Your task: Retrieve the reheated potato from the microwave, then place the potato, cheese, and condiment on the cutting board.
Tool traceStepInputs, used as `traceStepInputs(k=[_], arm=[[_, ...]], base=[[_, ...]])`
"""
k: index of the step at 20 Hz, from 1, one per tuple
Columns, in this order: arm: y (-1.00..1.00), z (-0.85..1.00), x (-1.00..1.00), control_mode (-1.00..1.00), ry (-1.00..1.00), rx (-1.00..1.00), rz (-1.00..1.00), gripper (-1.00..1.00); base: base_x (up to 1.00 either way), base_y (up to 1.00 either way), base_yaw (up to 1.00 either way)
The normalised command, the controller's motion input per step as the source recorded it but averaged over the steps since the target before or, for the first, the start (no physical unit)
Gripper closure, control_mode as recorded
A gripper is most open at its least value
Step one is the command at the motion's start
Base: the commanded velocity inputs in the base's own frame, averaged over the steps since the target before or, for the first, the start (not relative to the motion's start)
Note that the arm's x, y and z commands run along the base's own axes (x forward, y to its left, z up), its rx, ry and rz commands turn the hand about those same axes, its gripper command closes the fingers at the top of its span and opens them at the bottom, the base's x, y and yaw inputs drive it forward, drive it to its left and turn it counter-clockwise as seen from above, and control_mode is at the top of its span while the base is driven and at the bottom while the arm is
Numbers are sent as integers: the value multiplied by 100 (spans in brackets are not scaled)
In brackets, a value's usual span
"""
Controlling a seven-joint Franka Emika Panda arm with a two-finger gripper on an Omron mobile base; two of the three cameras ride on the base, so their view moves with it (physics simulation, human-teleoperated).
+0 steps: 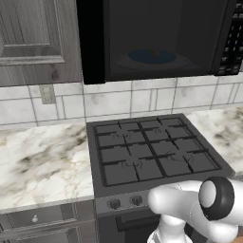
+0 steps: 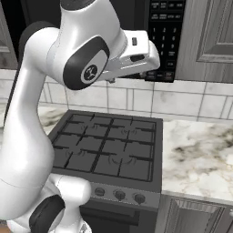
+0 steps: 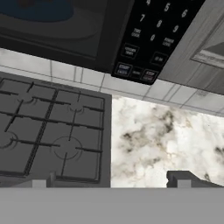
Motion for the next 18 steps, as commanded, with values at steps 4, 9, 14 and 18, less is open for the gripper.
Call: traceStepInputs(k=[4, 9, 14, 18], arm=[[-5, 25, 2, -100, 0, 0, -9, -100], [13, 11, 10, -100, 0, 3, -18, -100], [17, -3, 17, -100, -7, 22, -15, -100], [3, -3, 27, -100, -10, 34, -3, -100]], base=[[0, 0, 0], [0, 0, 0], [0, 0, 0], [0, 0, 0]])
